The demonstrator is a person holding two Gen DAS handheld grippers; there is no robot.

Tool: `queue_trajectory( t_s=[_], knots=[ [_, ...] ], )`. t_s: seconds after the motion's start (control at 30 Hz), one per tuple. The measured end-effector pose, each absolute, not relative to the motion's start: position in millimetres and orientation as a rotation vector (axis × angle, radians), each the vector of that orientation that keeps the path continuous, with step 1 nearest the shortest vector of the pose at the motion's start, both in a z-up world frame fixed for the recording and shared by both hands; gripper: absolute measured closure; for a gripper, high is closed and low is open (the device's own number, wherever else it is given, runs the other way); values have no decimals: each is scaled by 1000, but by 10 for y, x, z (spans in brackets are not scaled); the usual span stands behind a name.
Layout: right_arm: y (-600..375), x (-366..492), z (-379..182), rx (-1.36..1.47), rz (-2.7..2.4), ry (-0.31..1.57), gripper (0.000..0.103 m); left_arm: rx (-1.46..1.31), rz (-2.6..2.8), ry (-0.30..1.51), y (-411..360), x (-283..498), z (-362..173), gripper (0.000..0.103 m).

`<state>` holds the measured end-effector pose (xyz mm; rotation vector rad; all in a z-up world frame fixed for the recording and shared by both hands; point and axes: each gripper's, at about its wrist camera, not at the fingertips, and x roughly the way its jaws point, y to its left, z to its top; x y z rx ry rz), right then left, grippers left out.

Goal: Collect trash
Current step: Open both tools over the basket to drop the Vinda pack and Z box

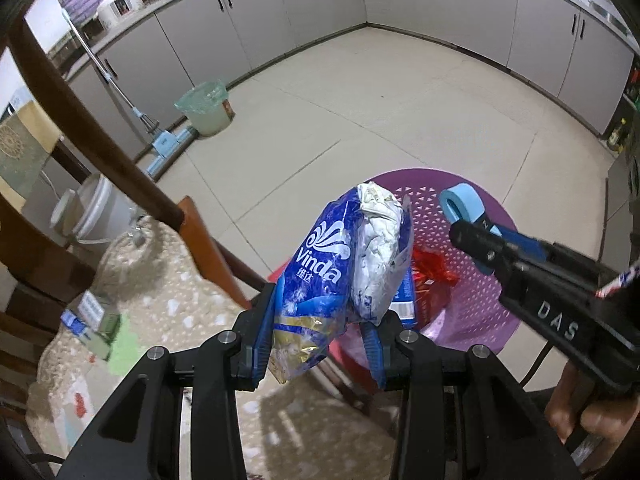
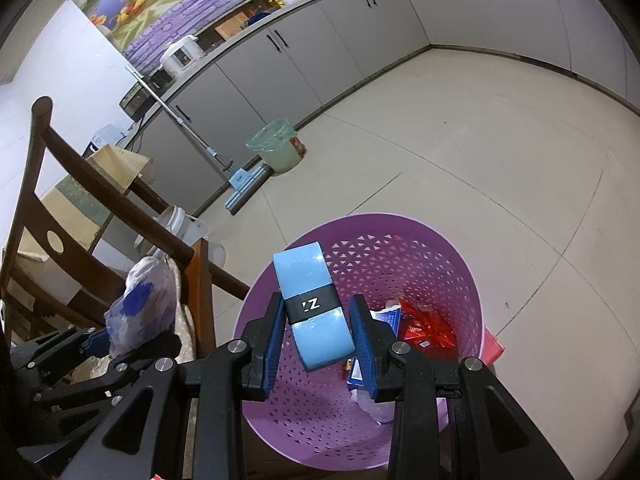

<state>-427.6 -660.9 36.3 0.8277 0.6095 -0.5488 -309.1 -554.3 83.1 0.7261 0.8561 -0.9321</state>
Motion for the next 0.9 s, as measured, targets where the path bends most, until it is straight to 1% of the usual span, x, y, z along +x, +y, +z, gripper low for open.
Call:
queue_trajectory(
  t_s=[0.47,0.57,0.6,0.7,0.8,0.9],
  knots=[
    [-6769,-4336,222,882,-602,648,67,671,-974,930,-5823,-3092,658,65],
    [-6795,-4336,192,892,-610,656,66,670,-983,933,-5810,-3057,630,61],
    [-6802,-4338,186,898,-615,657,66,670,-986,933,-5804,-3037,621,58],
    [-6823,-4333,186,905,-626,655,65,664,-986,917,-5763,-3054,657,43],
    [-6828,-4325,196,896,-630,654,53,656,-984,903,-5712,-3058,710,37],
    [-6802,-4297,206,891,-638,653,50,653,-977,899,-5661,-3054,745,34]
  ],
)
